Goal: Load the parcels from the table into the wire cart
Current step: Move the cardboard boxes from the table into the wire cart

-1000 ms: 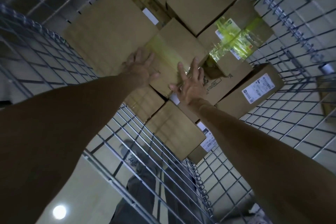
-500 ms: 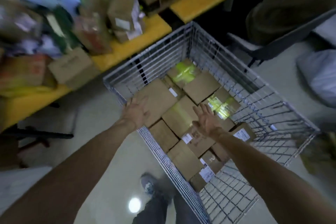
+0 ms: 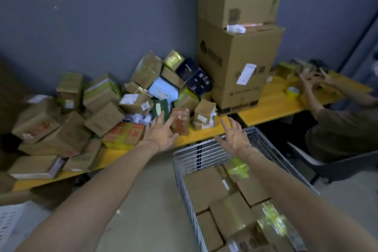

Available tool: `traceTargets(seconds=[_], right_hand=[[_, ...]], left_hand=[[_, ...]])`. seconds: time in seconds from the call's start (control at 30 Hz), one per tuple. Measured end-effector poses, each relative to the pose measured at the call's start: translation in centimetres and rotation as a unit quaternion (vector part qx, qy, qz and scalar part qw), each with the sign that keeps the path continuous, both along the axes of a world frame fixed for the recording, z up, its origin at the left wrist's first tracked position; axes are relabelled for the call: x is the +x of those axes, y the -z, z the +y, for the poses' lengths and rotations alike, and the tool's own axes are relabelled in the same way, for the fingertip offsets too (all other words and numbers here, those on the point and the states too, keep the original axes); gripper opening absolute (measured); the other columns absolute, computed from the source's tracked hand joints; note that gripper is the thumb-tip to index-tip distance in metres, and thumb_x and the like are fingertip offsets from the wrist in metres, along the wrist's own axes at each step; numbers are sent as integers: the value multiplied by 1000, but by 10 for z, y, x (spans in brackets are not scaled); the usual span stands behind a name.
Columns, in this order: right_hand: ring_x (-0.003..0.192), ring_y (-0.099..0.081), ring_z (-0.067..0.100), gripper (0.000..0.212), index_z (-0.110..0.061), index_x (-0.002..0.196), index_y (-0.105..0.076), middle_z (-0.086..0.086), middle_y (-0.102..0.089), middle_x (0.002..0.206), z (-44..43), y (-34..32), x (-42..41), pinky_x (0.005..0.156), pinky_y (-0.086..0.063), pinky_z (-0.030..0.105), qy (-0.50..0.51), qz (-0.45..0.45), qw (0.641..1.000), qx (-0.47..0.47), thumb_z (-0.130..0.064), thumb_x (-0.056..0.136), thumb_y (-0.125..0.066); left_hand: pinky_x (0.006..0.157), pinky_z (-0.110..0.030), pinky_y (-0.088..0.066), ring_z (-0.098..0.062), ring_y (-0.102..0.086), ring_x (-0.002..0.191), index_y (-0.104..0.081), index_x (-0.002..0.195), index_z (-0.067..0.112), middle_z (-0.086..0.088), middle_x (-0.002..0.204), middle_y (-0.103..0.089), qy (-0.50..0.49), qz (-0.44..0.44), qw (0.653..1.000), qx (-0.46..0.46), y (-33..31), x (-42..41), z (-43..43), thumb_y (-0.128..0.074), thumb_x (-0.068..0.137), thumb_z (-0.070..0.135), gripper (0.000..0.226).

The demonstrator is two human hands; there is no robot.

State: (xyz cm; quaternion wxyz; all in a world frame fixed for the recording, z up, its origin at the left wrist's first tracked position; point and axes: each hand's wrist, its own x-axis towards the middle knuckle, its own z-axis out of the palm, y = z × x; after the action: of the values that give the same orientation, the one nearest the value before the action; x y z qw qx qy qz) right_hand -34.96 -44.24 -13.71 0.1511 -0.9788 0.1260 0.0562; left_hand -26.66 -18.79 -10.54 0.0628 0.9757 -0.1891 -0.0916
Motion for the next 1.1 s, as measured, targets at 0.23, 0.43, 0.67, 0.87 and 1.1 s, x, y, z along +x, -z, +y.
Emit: traceTargets(seconds=[0.23,0.43,0.67,0.87,1.1], right_hand=[[149,-8,31,78,-27,158,-8,7,-4,164,84,-100,81,116,-21,56,-13,-92,996,-11,-58,96,-45],[149,-9,33,80,-26,157,-10,7,-6,164,173,-155,147,116,-22,55,-42,-151,988,-16,-59,95,-48],[149,-9,32,84,-26,157,-9,10,-9,163,229,-193,212,116,-23,56,-72,-184,980,-29,-55,93,-54],[149,-11,36,81,-26,157,-6,13,-8,163,233,-190,279,115,-25,57,-78,-182,979,-56,-53,95,-51],[150,-7,33,85,-27,157,-1,13,-2,163,210,-182,378,118,-19,58,-101,-165,977,-86,-52,95,-52]], left_hand=[[121,-47,-16,-29,-8,151,-14,157,32,-4,166,7,-44,-74,996,-29,-74,56,103,-44,98,55,71],[121,-46,-13,-32,-9,151,-8,158,30,-6,165,12,-76,-100,991,-48,-125,103,198,-45,98,56,75],[122,-49,-12,-32,-6,152,-6,158,29,-10,165,11,-102,-127,985,-64,-162,158,261,-46,98,55,77],[121,-47,-14,-33,-11,151,-6,158,29,-11,165,6,-104,-128,984,-74,-162,214,259,-46,98,56,77],[121,-48,-16,-34,-12,150,-6,158,28,-12,165,4,-110,-122,984,-67,-147,302,237,-46,97,56,78]])
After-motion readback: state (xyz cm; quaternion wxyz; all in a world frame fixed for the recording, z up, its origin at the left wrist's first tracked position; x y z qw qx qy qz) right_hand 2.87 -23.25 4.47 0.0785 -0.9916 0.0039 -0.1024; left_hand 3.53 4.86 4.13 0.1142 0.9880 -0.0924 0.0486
